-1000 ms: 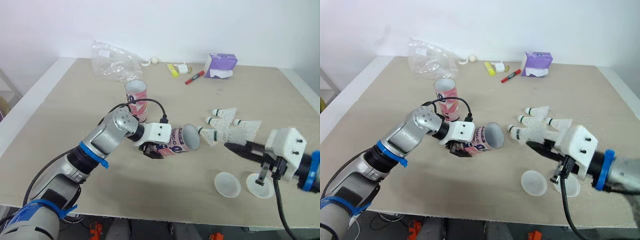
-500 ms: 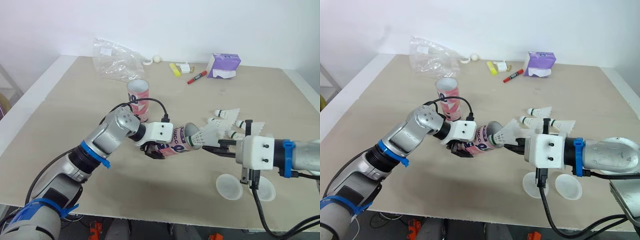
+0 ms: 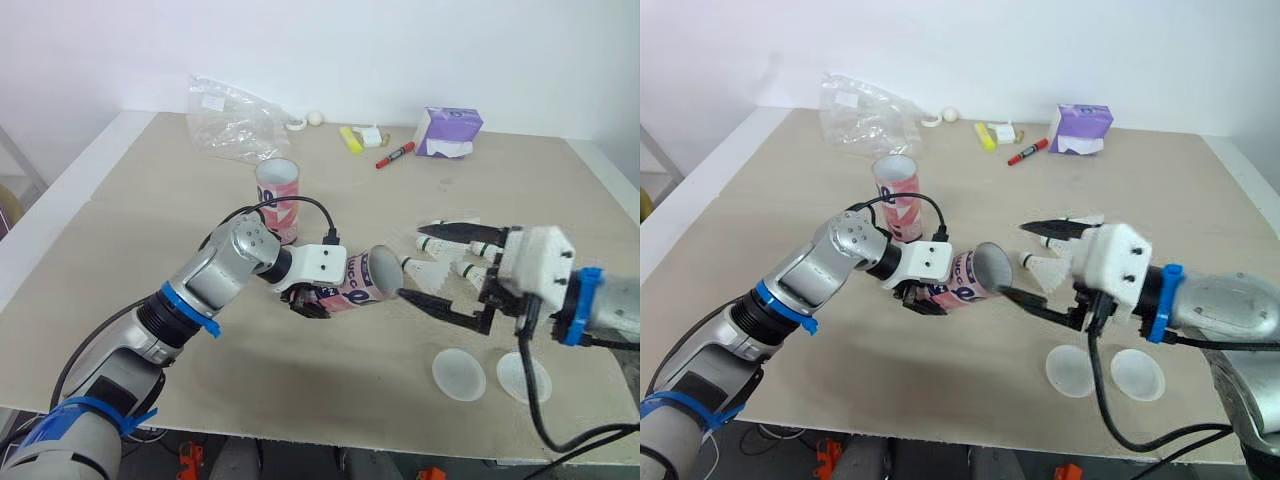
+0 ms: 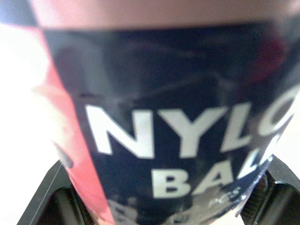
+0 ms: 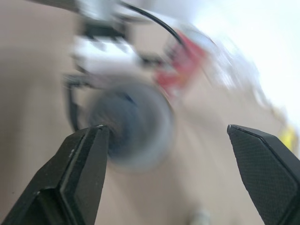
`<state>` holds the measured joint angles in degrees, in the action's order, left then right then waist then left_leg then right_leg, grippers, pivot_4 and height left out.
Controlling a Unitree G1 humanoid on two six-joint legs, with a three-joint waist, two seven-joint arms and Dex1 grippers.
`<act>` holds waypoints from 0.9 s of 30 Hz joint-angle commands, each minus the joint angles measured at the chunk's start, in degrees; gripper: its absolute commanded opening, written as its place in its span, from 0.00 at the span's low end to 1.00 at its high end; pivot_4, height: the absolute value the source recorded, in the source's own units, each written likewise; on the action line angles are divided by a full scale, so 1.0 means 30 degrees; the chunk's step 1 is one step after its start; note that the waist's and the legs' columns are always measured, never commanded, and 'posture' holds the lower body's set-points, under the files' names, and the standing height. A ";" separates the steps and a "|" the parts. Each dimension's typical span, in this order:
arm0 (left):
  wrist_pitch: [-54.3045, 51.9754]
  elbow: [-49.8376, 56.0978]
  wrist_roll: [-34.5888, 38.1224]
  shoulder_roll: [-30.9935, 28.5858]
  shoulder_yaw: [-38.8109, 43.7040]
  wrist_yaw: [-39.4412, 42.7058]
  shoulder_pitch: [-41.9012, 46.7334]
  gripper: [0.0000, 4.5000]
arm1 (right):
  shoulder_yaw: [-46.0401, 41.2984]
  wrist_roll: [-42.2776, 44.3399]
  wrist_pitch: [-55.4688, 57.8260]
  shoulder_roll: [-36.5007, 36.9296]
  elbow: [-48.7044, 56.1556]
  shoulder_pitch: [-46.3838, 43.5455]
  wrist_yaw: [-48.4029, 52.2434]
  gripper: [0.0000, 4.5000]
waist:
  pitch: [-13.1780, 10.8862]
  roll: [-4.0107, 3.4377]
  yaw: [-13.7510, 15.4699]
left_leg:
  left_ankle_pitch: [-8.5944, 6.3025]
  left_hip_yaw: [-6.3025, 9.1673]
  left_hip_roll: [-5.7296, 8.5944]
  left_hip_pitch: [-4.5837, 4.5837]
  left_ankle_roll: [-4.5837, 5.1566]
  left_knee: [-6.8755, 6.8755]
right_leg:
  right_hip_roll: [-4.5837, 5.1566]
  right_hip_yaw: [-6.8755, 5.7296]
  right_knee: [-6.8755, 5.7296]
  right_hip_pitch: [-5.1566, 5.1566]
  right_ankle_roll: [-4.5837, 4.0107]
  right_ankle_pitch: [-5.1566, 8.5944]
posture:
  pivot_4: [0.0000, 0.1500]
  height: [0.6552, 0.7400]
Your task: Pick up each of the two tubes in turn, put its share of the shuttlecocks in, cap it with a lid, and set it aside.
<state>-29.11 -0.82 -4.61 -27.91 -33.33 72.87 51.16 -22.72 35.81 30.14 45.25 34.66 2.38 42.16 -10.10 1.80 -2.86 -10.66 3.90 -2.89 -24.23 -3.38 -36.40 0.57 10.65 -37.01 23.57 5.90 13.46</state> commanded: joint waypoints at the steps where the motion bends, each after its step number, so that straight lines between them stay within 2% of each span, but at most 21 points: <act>1: -0.0084 0.0040 -0.0390 -0.0137 0.0003 -0.0186 0.0073 0.75 | 0.0082 0.0503 0.1089 -0.2988 -0.0111 0.0834 -0.3640 0.99 | -0.0006 -0.0062 -0.0035 | 0.0001 -0.0003 0.0003 0.0000 0.0000 -0.0010 | 0.0001 0.0005 -0.0002 0.0000 0.0001 -0.0006 | 1.00 1.00; 4: -0.0034 -0.0022 -0.0437 -0.0156 0.0026 -0.0205 0.0134 0.75 | 0.0909 0.0656 0.1882 -0.5173 -0.0675 0.0866 -0.5769 0.99 | 0.0008 -0.0053 -0.0084 | 0.0016 0.0047 -0.0016 0.0030 0.0025 0.0008 | -0.0043 -0.0015 -0.0007 -0.0012 -0.0012 -0.0017 | 1.00 1.00; 6: 0.0000 -0.0058 -0.0437 -0.0164 0.0040 -0.0192 0.0159 0.75 | 0.1021 0.0889 0.2408 -0.5914 -0.1104 0.0490 -0.6367 0.99 | -0.0001 -0.0150 -0.0168 | 0.0016 0.0039 -0.0010 0.0016 0.0024 0.0004 | -0.0032 -0.0005 -0.0006 -0.0008 -0.0012 -0.0018 | 1.00 1.00; 9: 0.0031 -0.0040 -0.0455 -0.0179 0.0025 -0.0208 0.0139 0.75 | 0.0900 0.1403 0.2967 -0.6710 -0.2023 -0.0298 -0.7465 0.99 | 0.0004 -0.0157 -0.0236 | 0.0017 0.0023 0.0001 0.0011 0.0023 -0.0002 | -0.0026 0.0015 -0.0005 -0.0011 -0.0012 -0.0018 | 1.00 1.00; 27: -0.0299 0.0171 -0.0460 -0.0179 0.0133 -0.0440 -0.0008 0.75 | 0.2475 0.1463 0.4281 -0.7757 -0.5479 -0.4003 -0.7996 0.99 | 0.0010 -0.0189 -0.0418 | 0.0021 0.0035 0.0000 0.0003 0.0031 0.0008 | -0.0032 0.0013 -0.0005 -0.0016 -0.0008 -0.0015 | 1.00 1.00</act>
<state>-29.40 -0.90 -4.80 -28.28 -33.25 72.85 51.19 -15.36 40.15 43.35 22.07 17.80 -8.05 18.31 -10.07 1.24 -4.12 -10.60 4.01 -2.89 -24.22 -3.29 -36.37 0.48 10.69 -37.03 23.52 5.88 13.41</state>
